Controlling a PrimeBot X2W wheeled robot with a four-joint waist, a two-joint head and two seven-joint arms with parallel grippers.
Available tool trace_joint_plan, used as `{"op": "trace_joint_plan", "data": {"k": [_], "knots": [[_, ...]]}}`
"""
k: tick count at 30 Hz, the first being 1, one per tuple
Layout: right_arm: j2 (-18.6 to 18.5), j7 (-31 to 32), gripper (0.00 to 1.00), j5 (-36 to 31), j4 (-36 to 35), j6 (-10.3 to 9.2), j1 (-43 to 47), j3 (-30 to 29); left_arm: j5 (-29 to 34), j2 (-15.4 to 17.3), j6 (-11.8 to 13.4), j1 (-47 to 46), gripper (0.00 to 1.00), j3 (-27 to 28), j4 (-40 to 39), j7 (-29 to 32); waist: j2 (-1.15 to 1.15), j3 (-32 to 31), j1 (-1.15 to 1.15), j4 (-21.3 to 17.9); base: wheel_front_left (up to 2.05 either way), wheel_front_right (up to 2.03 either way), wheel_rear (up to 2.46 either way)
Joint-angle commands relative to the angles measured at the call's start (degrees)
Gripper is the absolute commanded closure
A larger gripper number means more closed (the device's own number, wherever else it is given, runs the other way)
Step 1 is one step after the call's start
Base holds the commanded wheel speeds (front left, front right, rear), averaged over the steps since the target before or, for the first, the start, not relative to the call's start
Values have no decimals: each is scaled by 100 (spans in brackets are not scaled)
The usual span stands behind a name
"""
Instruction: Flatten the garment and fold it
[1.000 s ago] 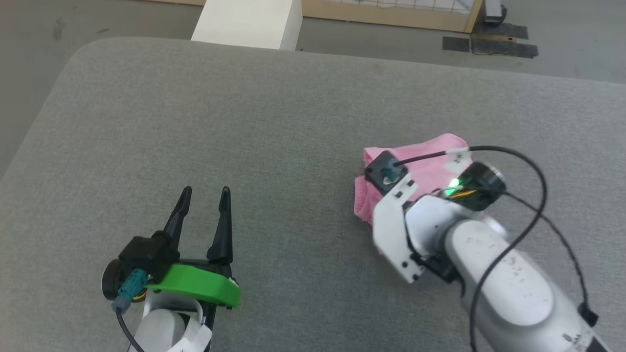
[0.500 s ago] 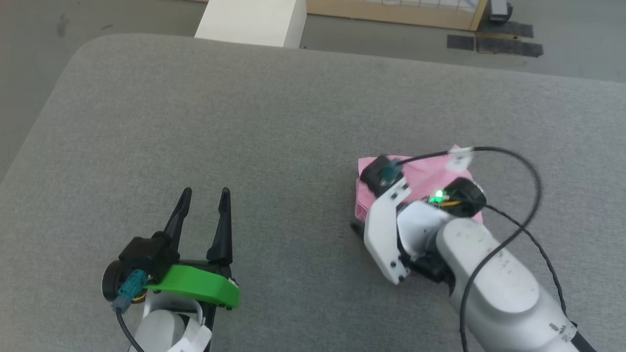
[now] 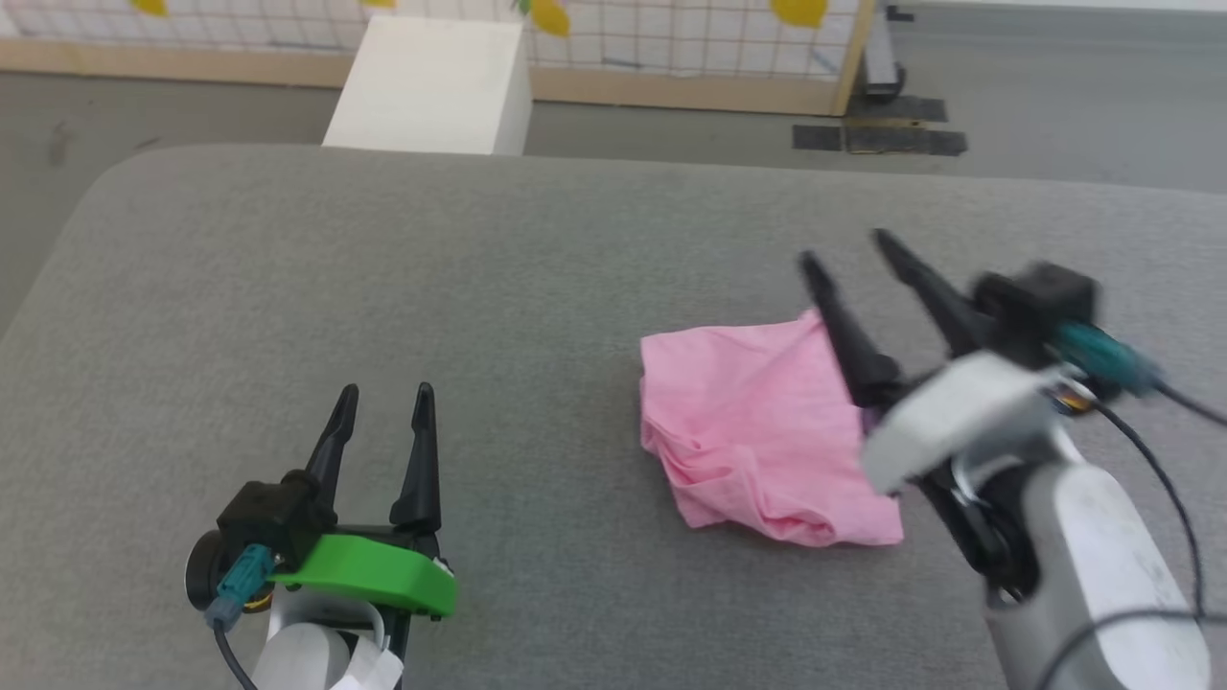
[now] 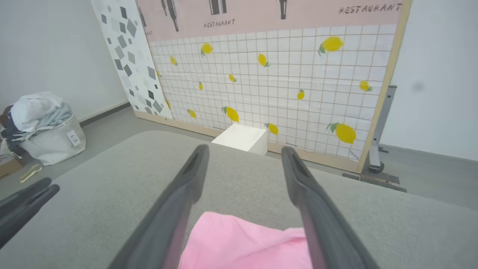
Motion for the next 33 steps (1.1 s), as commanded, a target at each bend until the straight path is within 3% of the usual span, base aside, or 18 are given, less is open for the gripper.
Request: {"op": "trace_joint_plan", "data": {"k": [1,8,16,33], "knots": [[28,-283,0,-110,-122,-8,239,-161,30,-17,27,75,0,30,-35,-27,0,-112,0,-193,0,0,0],[107,-1330,0,-337,-185,-8,1146,-700,32,-17,43,116,0,63,-42,-27,0,-219,0,-379,0,0,0],[148,-2015,0,-564,-144,-8,1944,-1111,-51,-17,60,224,0,54,-39,-27,0,-388,0,-431,0,0,0],[170,-2112,0,-875,-118,-8,2428,-1270,-206,-17,115,342,0,67,-30,-27,0,-408,0,-497,0,0,0]]}}
